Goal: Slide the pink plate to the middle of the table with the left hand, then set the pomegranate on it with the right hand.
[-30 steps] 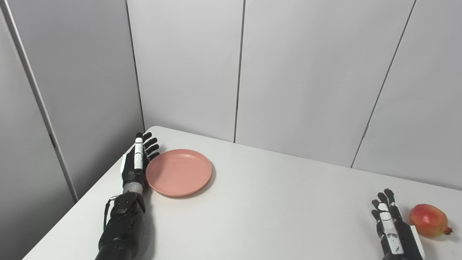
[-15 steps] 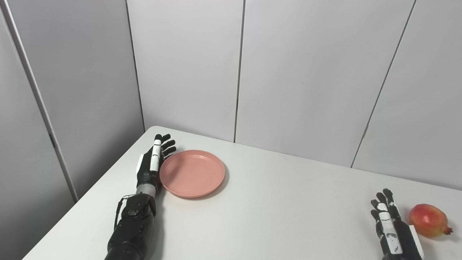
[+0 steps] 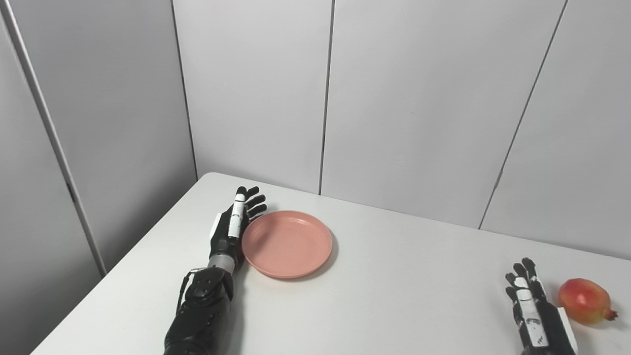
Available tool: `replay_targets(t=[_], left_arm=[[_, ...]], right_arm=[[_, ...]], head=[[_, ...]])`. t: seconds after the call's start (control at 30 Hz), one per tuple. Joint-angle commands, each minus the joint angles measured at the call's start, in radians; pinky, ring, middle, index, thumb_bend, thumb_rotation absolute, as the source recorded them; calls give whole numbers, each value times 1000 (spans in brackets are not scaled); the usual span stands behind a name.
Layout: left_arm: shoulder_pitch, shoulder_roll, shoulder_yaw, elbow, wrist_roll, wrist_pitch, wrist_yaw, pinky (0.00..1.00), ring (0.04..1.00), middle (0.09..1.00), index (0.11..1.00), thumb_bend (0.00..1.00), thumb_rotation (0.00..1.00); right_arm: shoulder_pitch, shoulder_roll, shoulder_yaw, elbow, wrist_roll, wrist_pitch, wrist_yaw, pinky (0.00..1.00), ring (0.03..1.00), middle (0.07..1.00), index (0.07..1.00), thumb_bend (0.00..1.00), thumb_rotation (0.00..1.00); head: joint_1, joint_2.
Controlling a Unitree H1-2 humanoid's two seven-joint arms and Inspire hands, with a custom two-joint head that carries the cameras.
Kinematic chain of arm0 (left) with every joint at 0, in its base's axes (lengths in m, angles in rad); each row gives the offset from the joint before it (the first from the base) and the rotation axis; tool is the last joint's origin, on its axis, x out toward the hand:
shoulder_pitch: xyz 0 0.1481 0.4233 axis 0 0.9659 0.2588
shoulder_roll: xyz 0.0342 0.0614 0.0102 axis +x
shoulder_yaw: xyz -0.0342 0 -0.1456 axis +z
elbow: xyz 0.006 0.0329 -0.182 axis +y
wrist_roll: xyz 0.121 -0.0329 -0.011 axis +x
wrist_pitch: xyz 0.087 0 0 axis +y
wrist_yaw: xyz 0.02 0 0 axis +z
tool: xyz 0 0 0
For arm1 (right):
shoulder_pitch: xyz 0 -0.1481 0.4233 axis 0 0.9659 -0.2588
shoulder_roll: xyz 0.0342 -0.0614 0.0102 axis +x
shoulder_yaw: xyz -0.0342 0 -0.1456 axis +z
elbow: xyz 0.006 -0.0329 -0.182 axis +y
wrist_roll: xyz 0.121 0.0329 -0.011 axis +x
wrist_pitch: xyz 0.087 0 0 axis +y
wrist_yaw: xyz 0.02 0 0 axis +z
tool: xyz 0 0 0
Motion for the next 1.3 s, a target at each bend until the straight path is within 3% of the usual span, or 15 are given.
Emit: replay_targets(t=[0.0,0.5,0.73,1.27], left_arm=[[-10,-13,-9,-27,5,13,-5,803,834,831,817,565,1000],[20,-83,-39,-129,34,59,11,828,851,846,829,563,1000],[39,-94,-50,-190,33,108,9,843,864,862,845,541,1000],[84,-100,-109,-267,42,154,-35,878,899,892,889,565,1000]], right_arm=[[-11,3,0,1,11,-43,9,992,964,981,998,453,785],[-12,5,3,-9,9,-22,6,990,960,975,995,482,769],[-26,18,4,6,4,-15,-5,987,958,976,996,535,793],[-18,32,28,-22,-36,0,-24,962,944,958,985,535,793]], head=[[-2,3],[-44,39],[-80,62],[-217,105]])
